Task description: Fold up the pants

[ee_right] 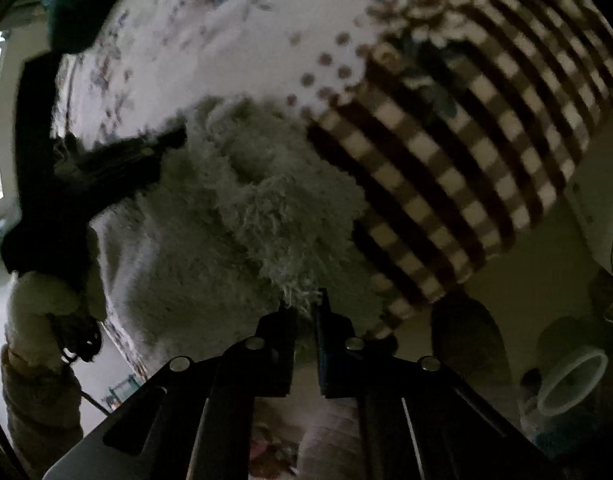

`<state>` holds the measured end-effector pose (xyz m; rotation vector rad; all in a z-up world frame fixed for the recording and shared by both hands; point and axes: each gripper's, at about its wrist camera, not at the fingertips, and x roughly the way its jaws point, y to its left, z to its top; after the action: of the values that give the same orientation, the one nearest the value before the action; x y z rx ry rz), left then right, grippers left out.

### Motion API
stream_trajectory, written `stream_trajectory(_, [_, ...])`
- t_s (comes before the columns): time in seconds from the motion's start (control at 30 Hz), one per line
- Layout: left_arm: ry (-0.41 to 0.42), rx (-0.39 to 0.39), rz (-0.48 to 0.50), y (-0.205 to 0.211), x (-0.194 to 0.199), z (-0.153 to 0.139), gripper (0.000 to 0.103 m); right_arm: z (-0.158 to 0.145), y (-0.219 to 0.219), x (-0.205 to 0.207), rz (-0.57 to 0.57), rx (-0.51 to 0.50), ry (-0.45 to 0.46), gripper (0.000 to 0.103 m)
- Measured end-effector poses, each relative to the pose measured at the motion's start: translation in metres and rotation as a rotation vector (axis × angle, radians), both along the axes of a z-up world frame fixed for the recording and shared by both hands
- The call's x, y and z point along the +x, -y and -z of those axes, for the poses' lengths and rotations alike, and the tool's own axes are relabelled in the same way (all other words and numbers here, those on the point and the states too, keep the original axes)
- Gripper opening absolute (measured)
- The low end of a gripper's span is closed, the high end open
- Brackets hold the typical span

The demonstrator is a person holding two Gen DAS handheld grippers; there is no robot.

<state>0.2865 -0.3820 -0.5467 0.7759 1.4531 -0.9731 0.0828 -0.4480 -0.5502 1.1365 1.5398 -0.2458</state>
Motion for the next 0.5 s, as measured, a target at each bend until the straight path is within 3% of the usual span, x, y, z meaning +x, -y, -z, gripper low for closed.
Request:
stream_trajectory(0.1, [-0.105, -0.081, -0.193, -0.022, 0.022, -0.023, 0.034, 0.000, 0.002, 0.003, -0.016, 0.122, 0.025, 0.017])
stream_trajectory(0.13, [-0.125, -0.108, -0.242, -0.030, 0.027, -0.030, 0.036, -0.004, 0.006, 0.002, -0.004, 0.140, 0.041, 0.033])
stream_trajectory(0.17, [-0.149, -0.156, -0.312, -0.043, 0.033, -0.041, 0.047, -0.009, 0.011, 0.001, 0.004, 0.142, 0.054, 0.056])
stream_trajectory(0.2, [-0.161, -0.207, -0.393, -0.062, 0.042, -0.055, 0.060, -0.017, 0.017, 0.000, 0.020, 0.130, 0.075, 0.067])
stream_trajectory(0.23, [-0.163, -0.240, -0.452, -0.076, 0.049, -0.064, 0.093, -0.025, 0.025, 0.000, 0.033, 0.102, 0.100, 0.077])
stream_trajectory(0.27, [-0.154, -0.294, -0.548, -0.101, 0.056, -0.077, 0.103, -0.032, 0.030, 0.002, 0.035, 0.080, 0.116, 0.077])
stream_trajectory(0.43, [-0.050, -0.337, -0.847, -0.174, 0.052, -0.091, 0.103, -0.026, 0.041, 0.030, -0.017, 0.056, 0.144, 0.077])
stream_trajectory(0.47, [-0.047, -0.340, -0.921, -0.194, 0.048, -0.088, 0.103, -0.020, 0.036, 0.036, -0.043, 0.068, 0.123, 0.073])
stream_trajectory(0.5, [-0.045, -0.335, -0.960, -0.206, 0.044, -0.084, 0.103, -0.016, 0.033, 0.035, -0.051, 0.073, 0.111, 0.063])
